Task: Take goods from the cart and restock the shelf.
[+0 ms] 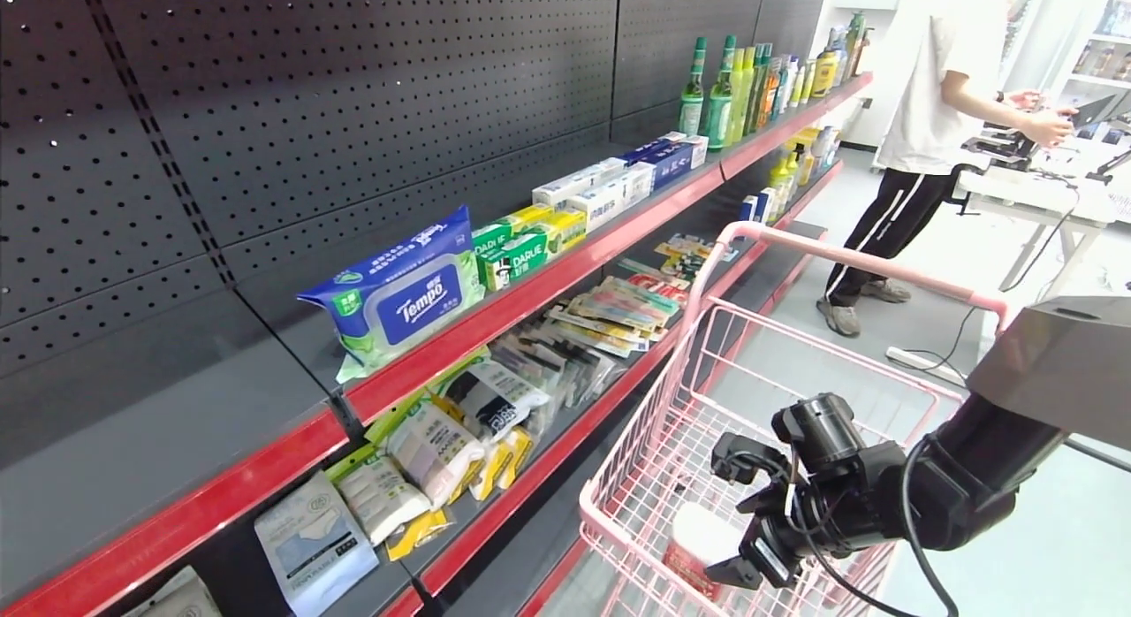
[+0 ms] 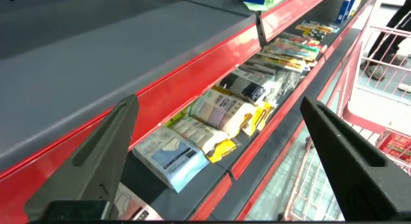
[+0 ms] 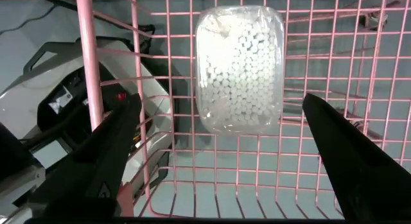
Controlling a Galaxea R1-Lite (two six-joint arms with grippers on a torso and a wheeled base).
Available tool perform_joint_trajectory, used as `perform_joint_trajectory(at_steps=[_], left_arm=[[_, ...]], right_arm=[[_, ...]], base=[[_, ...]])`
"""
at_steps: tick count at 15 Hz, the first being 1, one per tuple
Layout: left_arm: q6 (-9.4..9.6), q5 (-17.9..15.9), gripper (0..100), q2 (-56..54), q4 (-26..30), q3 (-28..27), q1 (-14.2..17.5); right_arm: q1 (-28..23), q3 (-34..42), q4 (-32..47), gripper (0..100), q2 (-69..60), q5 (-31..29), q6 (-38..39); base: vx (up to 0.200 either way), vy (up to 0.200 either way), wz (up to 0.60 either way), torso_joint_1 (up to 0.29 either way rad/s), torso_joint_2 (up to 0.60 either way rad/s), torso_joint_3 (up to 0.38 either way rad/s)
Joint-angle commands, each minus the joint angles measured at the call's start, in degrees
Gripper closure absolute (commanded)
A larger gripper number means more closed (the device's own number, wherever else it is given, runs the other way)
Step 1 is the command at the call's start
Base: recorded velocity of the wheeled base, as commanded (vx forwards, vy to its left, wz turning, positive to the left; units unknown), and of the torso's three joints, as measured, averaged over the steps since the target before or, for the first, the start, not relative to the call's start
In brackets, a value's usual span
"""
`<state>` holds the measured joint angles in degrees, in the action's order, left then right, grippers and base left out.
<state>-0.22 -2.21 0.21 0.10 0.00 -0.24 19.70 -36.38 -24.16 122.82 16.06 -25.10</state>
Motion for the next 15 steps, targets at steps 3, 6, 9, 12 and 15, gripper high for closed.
perform_joint_trajectory(at_steps=[3,6,9,12,15], left_arm=[[-0.04,0.01,0,-0.03,-0.01,0.0,-0.02],[-0.04,0.01,0,-0.03,-0.01,0.0,-0.02],[-0.04,0.01,0,-0.03,-0.01,0.0,-0.02],[-0.04,0.01,0,-0.03,-0.01,0.0,-0.02],[-0.04,0.01,0,-0.03,-0.01,0.0,-0.02]], right_arm=[[-0.28,-0.1,-0.01,0,0.67,0.12,-0.39],[-0.36,-0.71,-0.01,0,0.67,2.05,-2.06],[-0.36,-0.8,-0.01,0,-0.21,1.87,-2.15],[-0.45,-1.24,-0.1,0,0.14,2.05,-2.15],[-0.45,-3.79,-0.18,0,2.95,2.31,-2.15]], base=[[0.0,0.0,0.0,-0.092,0.22,0.131],[0.0,0.0,0.0,-0.185,0.49,0.299],[0.0,0.0,0.0,-0.064,0.18,0.111],[0.0,0.0,0.0,-0.006,0.02,0.011],[0.0,0.0,0.0,0.0,0.0,0.0]])
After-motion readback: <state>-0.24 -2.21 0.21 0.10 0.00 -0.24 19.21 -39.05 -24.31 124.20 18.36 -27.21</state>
